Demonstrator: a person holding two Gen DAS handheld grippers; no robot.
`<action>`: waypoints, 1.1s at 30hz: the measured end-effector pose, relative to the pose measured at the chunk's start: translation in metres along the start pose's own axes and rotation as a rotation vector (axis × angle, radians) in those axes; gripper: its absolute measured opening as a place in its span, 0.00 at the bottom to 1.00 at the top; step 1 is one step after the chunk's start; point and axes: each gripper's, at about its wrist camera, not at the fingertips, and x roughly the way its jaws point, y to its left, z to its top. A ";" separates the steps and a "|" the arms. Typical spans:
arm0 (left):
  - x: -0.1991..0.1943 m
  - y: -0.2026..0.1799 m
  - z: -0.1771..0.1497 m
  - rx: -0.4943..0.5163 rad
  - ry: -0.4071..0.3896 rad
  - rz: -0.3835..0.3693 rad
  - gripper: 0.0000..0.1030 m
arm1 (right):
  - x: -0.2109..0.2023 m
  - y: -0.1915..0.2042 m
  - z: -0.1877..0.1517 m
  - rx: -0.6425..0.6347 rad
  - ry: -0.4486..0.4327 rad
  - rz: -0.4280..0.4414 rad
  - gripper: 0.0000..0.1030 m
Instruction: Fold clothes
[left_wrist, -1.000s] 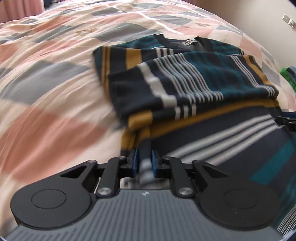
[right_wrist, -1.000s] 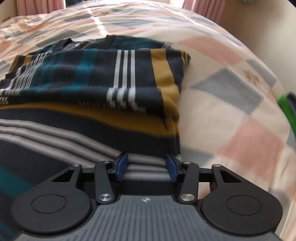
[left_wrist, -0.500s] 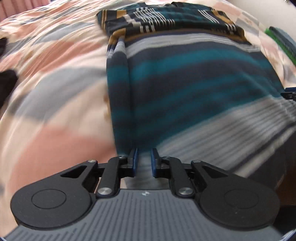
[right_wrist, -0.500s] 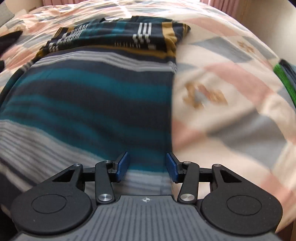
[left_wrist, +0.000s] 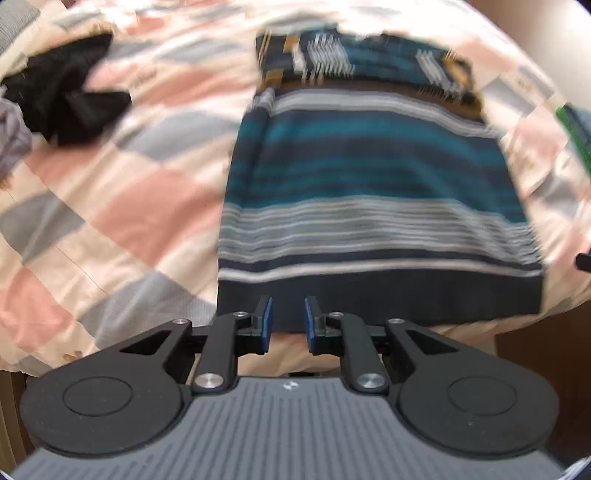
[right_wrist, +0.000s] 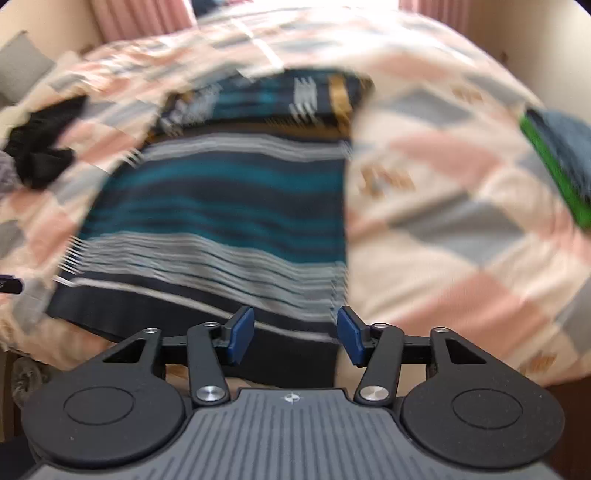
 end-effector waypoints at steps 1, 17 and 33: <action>-0.012 -0.005 0.005 0.002 -0.013 0.008 0.18 | -0.011 0.005 0.006 -0.007 -0.014 0.005 0.57; -0.095 -0.030 0.035 0.076 -0.086 0.024 0.32 | -0.092 0.060 0.023 0.028 -0.082 0.058 0.67; -0.095 -0.030 0.006 0.086 -0.095 0.025 0.33 | -0.109 0.043 -0.010 0.026 -0.108 0.054 0.69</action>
